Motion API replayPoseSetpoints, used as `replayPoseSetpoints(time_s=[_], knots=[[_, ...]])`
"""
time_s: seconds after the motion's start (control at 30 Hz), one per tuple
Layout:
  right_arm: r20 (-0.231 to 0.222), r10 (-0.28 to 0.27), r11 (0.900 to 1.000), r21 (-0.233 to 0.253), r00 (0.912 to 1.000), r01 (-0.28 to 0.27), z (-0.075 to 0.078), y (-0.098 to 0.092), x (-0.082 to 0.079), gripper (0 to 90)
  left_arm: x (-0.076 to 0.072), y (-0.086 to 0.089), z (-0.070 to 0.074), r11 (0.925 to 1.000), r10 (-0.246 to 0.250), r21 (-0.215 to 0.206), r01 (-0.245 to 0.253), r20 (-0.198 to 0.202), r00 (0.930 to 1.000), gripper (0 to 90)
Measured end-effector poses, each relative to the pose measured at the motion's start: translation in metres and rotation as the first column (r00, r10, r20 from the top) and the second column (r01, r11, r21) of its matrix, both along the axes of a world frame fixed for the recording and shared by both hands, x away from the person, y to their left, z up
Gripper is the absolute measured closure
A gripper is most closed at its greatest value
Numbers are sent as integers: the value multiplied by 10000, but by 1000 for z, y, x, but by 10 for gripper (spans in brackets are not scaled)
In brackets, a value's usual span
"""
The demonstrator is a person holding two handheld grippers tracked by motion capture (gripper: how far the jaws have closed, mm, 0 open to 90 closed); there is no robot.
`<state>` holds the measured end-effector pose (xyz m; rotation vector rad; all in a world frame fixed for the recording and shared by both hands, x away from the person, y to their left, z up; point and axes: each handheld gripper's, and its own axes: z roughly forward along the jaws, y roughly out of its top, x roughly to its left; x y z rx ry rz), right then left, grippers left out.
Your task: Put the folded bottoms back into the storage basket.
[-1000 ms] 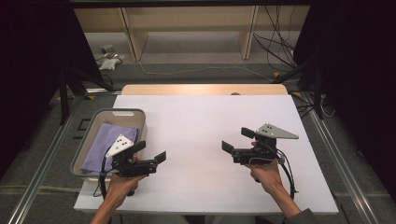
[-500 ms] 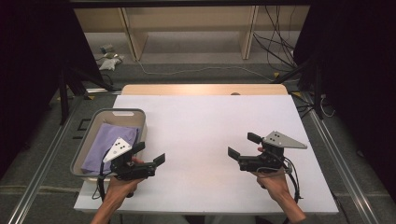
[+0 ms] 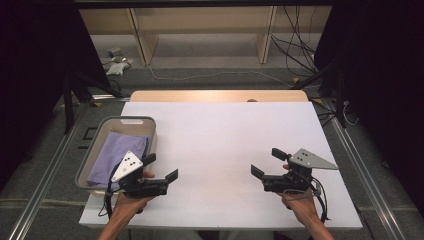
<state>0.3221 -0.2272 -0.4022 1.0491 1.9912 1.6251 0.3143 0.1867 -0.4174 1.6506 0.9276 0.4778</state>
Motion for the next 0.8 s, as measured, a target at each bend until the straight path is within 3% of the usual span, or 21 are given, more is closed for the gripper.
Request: replayPoseSetpoints(time_s=[0.8], knots=[[347, -265, 9996, -120, 9990, 270, -11, -11, -23, 55, -12, -1, -4, 9995, -313, -8, 313, 294, 9991, 0]])
